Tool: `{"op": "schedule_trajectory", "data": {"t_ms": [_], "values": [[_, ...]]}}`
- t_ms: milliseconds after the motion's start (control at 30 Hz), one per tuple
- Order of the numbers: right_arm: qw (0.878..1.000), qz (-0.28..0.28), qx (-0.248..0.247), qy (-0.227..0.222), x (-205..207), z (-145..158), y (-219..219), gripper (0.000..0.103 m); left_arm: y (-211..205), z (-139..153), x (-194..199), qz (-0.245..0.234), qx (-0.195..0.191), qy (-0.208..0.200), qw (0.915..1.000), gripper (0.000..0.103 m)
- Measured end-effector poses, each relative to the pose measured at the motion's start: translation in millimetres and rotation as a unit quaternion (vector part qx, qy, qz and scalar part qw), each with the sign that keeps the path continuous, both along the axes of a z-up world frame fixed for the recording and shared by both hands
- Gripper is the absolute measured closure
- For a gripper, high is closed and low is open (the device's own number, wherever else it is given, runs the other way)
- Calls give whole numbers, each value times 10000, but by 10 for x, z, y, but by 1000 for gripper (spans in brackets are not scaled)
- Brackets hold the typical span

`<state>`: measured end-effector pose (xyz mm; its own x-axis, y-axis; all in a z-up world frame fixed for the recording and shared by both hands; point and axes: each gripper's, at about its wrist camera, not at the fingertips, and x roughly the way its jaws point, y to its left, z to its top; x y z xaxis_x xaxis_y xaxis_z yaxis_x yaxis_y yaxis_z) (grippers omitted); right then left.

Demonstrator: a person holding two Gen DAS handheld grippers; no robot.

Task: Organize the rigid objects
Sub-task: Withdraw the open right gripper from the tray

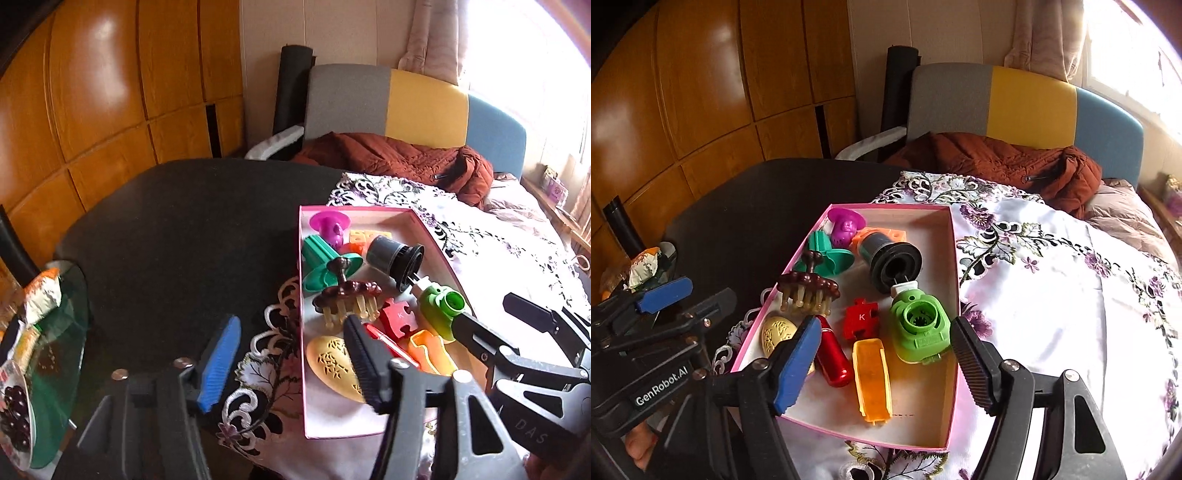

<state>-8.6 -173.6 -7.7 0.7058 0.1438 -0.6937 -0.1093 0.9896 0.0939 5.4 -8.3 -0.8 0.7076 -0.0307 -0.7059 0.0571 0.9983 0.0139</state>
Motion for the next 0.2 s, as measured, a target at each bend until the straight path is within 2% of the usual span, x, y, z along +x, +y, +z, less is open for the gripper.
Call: {"op": "schedule_trajectory", "data": {"t_ms": [200], "values": [[9999, -123, -1, -6, -27, -1, -33, 30, -8, 26, -1, -48, -42, -15, 10000, 50]]}}
